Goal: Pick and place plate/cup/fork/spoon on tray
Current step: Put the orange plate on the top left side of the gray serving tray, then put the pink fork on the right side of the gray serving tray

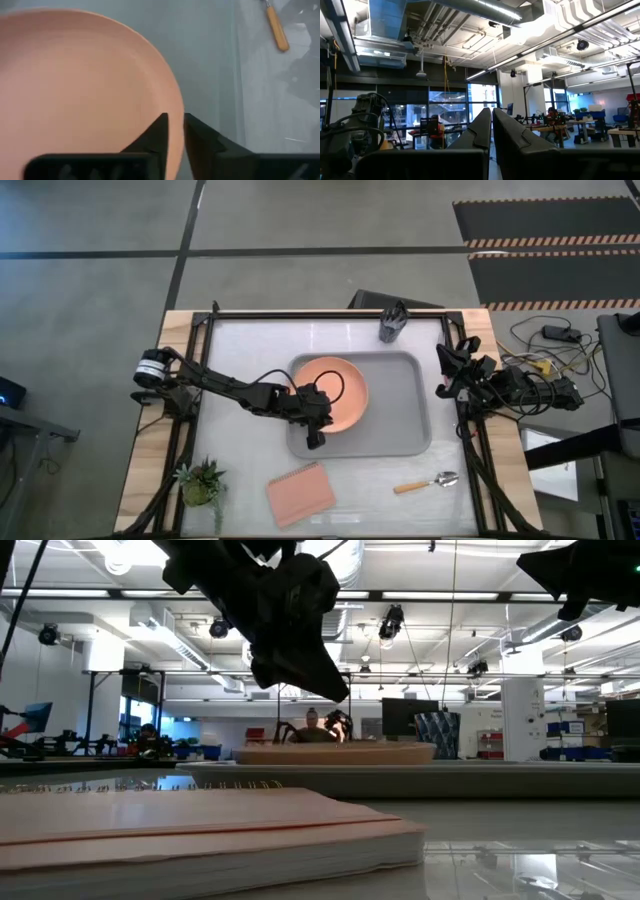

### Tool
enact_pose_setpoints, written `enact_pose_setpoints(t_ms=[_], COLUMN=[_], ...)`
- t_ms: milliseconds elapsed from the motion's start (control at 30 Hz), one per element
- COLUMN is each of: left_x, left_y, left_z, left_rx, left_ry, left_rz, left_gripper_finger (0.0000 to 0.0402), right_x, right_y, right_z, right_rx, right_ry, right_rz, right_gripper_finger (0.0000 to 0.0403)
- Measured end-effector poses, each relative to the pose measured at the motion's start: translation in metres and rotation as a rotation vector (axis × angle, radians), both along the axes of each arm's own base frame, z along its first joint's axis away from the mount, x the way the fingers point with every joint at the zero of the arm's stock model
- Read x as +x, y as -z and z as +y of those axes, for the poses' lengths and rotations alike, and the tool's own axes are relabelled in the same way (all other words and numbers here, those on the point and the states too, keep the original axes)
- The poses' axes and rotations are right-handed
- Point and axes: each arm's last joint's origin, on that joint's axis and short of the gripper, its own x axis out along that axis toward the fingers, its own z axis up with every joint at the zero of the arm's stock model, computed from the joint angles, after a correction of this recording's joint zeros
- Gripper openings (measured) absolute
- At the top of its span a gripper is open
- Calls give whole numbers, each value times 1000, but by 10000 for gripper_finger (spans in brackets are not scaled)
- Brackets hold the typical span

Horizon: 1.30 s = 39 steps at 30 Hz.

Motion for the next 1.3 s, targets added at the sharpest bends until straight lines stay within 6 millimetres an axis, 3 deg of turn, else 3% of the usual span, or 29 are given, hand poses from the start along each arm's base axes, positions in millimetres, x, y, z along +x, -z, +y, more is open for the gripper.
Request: enact_pose_setpoints(t_ms=[233,500,700,900,1067,1300], left_x=[0,-1,-12,-48,-78,-110], left_y=[0,-5,-43,-78,-89,-82], left_z=[5,18,14,17,21,26], left_rx=[78,274,400,497,511,529], left_ry=[-26,-67,37,85,54,14], left_rz=[-2,-11,-130,-263,-413,-541], left_gripper_finger=[129,142,106,53,17,1], right_x=[0,0,2,8,11,12], right_y=[0,0,3,13,19,11], right_z=[0,0,0,1,1,1], right_rx=[0,9,61,192,343,468], right_ry=[0,-6,-44,-120,-199,-235], right_rz=[0,-3,-1,53,41,71], right_gripper_finger=[9,9,9,9,9,9])
